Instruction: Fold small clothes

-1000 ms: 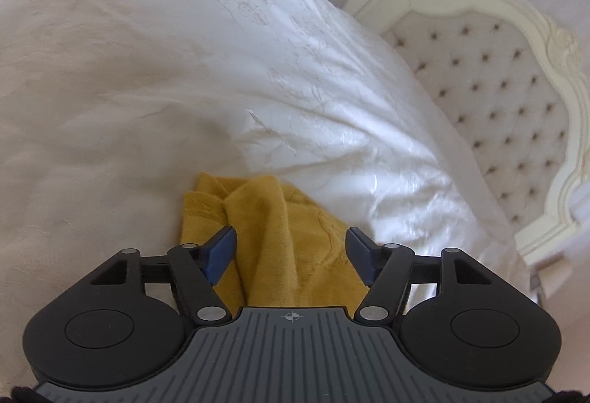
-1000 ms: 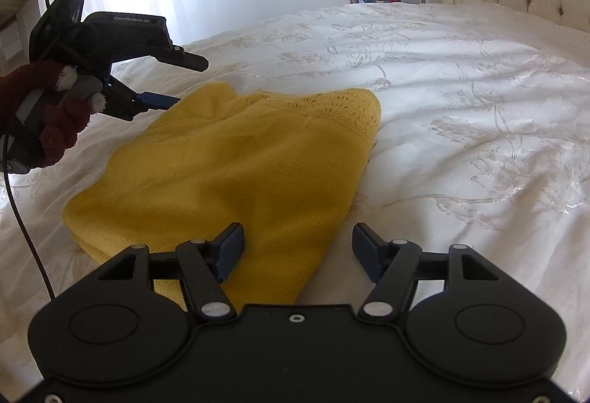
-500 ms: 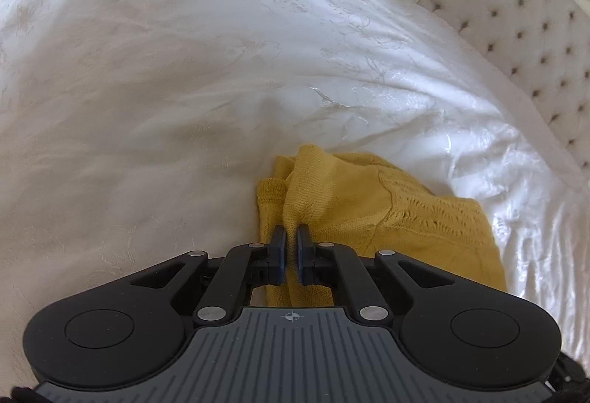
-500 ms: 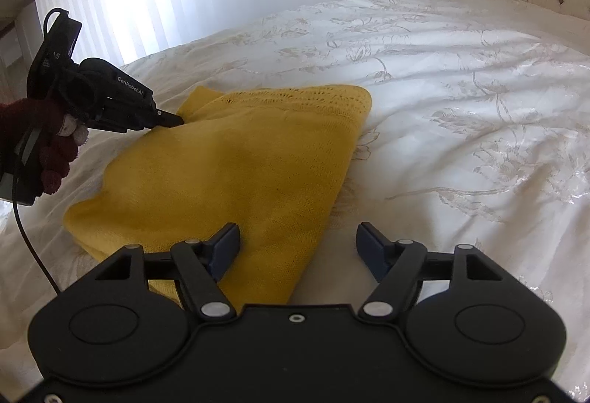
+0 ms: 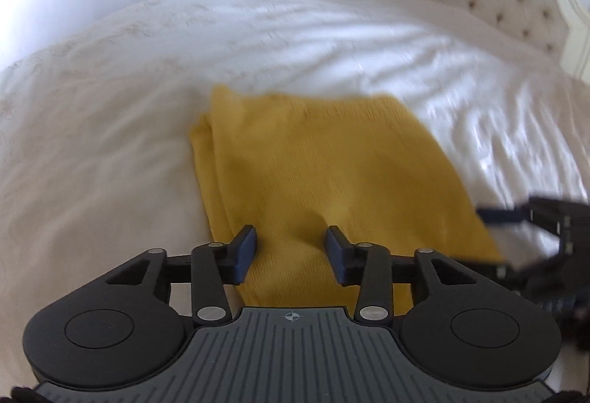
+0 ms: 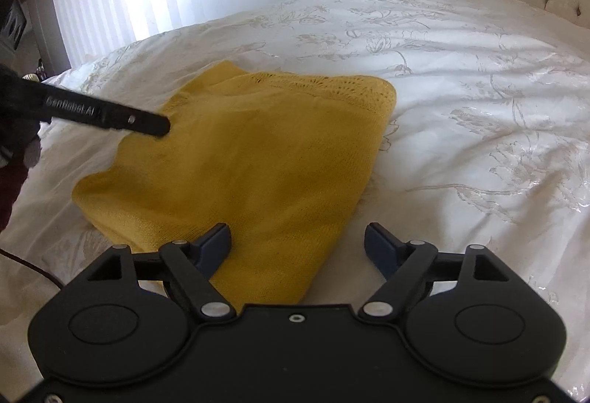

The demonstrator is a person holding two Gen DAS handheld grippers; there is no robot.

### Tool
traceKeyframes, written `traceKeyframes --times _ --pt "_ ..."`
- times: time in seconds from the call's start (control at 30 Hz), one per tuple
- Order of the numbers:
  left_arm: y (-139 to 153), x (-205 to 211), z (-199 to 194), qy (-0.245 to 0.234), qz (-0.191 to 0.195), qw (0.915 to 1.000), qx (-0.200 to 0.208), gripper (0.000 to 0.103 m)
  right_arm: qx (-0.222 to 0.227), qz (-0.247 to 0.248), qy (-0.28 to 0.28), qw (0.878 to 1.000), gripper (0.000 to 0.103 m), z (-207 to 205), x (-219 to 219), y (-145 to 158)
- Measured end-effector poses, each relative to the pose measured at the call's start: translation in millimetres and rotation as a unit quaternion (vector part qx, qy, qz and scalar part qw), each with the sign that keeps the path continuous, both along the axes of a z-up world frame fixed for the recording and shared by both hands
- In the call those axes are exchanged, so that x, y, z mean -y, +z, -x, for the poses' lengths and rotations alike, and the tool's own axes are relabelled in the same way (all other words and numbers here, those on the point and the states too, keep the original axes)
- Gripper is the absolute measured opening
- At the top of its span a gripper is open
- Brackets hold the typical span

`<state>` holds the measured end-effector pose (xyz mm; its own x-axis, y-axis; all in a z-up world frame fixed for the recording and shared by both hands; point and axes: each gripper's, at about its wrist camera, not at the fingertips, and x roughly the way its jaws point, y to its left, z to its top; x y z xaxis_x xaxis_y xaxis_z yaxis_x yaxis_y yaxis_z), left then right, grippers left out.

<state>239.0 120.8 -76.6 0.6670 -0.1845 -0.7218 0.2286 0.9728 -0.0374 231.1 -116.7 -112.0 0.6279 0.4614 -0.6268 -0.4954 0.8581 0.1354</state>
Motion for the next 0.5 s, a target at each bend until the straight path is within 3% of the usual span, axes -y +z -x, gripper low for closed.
traceKeyframes --times 0.1,0.3,0.4,0.5 --pt "-14 -1 17 0.014 -0.018 0.9992 -0.032 0.045 -0.004 0.016 0.01 1.0 0.082 4 -3 0" --pt "-13 -35 26 0.066 0.093 0.9905 -0.077 0.048 -0.024 0.012 0.021 0.999 0.083 7 -1 4" --pt "-12 -49 25 0.089 0.161 0.9786 -0.091 0.049 -0.049 -0.044 0.004 0.998 0.085 2 13 11" --pt "-21 -60 20 0.096 0.23 0.9622 -0.11 0.06 -0.079 -0.145 -0.029 0.986 0.095 -7 36 16"
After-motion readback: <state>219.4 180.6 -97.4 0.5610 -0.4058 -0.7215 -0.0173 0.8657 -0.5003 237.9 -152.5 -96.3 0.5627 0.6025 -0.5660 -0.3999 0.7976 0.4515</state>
